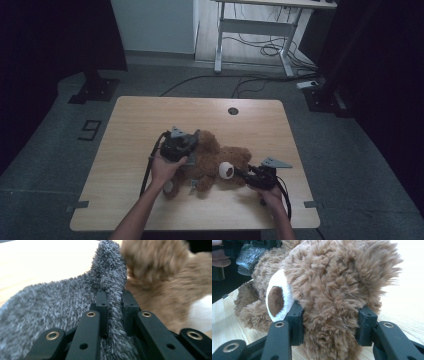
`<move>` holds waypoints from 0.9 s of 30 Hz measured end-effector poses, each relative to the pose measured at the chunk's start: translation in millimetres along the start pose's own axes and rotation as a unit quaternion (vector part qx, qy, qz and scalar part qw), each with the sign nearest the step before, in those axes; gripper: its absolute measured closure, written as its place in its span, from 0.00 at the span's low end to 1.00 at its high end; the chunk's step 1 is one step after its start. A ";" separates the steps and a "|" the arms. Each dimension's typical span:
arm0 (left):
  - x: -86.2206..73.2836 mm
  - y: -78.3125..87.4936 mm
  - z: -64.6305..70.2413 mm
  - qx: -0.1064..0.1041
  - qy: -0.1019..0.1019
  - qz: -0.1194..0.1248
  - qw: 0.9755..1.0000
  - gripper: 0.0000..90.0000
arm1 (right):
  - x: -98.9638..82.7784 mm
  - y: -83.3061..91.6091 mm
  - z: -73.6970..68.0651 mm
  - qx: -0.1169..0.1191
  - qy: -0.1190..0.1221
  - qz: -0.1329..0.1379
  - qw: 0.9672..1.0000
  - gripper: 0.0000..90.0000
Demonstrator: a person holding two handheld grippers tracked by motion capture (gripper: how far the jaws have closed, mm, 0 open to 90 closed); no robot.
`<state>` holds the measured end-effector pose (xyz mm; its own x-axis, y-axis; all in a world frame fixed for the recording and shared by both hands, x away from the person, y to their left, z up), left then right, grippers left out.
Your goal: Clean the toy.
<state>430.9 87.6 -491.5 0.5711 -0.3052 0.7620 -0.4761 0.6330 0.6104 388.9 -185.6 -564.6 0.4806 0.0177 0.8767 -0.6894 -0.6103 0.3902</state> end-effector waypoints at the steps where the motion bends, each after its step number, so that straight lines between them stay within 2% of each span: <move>1: -4.8 4.0 -7.1 0.006 0.006 0.002 1.000 0.88 | 0.0 0.0 0.0 0.000 0.000 0.000 1.000 0.57; 4: -23.1 15.2 -26.7 0.029 0.021 0.005 0.999 0.88 | -0.1 0.0 0.2 -0.001 0.000 -0.001 1.000 0.57; 6: -28.7 17.4 -31.1 0.030 0.028 0.006 0.999 0.88 | -0.1 0.0 0.2 -0.001 0.000 -0.001 1.000 0.57; 7: -39.3 21.0 -38.8 0.030 0.039 0.006 0.999 0.88 | -0.1 0.0 0.2 -0.001 0.000 -0.001 1.000 0.57; 14: -59.5 30.9 -52.9 0.034 0.060 0.002 0.998 0.88 | -0.4 0.1 -0.1 -0.002 0.000 0.000 1.000 0.57; 15: -65.1 33.1 -56.4 0.028 0.074 0.004 0.997 0.88 | -0.5 0.1 -0.1 -0.002 -0.001 0.000 1.000 0.57; 16: -65.1 33.1 -56.4 0.028 0.074 0.004 0.997 0.88 | -0.5 0.1 -0.1 -0.002 -0.001 0.000 1.000 0.57; 21: -82.3 35.0 -67.0 0.034 0.093 -0.018 0.995 0.88 | -0.5 0.0 0.6 -0.002 -0.003 0.000 1.000 0.57; 23: -90.3 35.0 -68.0 0.012 0.107 -0.018 0.994 0.88 | -0.6 0.1 1.0 -0.002 -0.004 -0.001 1.000 0.57; 25: -92.1 34.4 -60.8 -0.014 0.100 -0.012 0.995 0.88 | -0.5 0.0 1.0 -0.001 -0.004 -0.001 1.000 0.57; 27: -88.7 32.3 -50.8 -0.041 0.097 0.000 0.994 0.87 | -0.4 -0.2 1.4 0.000 -0.007 -0.001 1.000 0.57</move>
<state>398.8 171.3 -550.3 0.6930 -0.1680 0.7011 -0.4248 0.6906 0.5853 389.6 -186.6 -565.5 0.4888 0.0084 0.8723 -0.6890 -0.6097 0.3919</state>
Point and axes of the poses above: each handheld gripper's, and its own axes: y roughly backward along the jaws, x roughly out of its top, z roughly to its right, the point moved 6 cm from there along -y, roughly forward along the jaws, and after that the axes turned 11 degrees about -x, right-handed, at the moved point
